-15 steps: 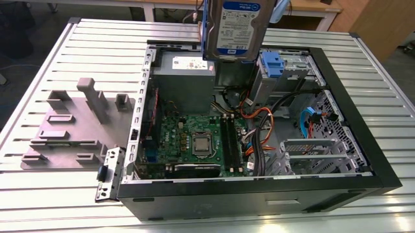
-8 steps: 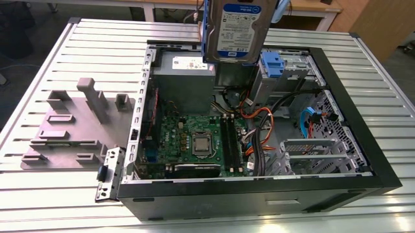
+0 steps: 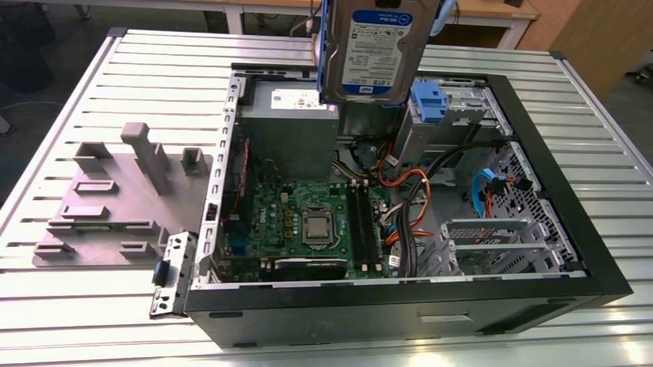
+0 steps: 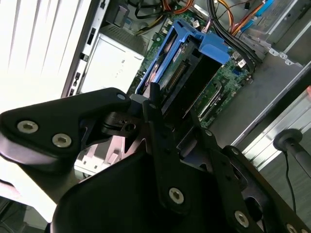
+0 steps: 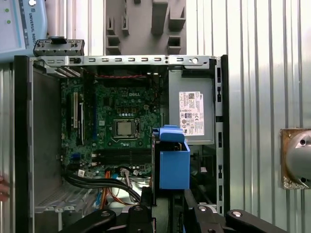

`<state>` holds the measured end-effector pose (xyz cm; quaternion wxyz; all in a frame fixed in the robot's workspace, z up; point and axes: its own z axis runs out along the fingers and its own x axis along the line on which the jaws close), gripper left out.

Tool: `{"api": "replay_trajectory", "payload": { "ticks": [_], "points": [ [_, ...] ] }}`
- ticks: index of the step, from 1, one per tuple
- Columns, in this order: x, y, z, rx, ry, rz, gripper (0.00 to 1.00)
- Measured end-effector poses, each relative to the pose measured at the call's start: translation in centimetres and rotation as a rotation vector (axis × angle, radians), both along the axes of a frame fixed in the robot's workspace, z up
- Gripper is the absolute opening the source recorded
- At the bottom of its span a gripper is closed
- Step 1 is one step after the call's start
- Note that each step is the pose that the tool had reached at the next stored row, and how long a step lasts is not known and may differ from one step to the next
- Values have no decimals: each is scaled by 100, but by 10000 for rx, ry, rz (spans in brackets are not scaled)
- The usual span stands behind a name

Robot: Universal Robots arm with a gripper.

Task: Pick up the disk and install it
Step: 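Pick up the disk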

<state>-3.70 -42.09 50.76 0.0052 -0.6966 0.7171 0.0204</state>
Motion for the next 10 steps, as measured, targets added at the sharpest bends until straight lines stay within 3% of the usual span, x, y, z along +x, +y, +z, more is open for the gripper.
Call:
{"api": "replay_trajectory", "payload": {
  "ticks": [6, 10],
  "points": [
    [0, -83, 0, 0, -1, 0, 35],
    [0, -104, -1, 0, -1, -1, 35]
  ]
}}
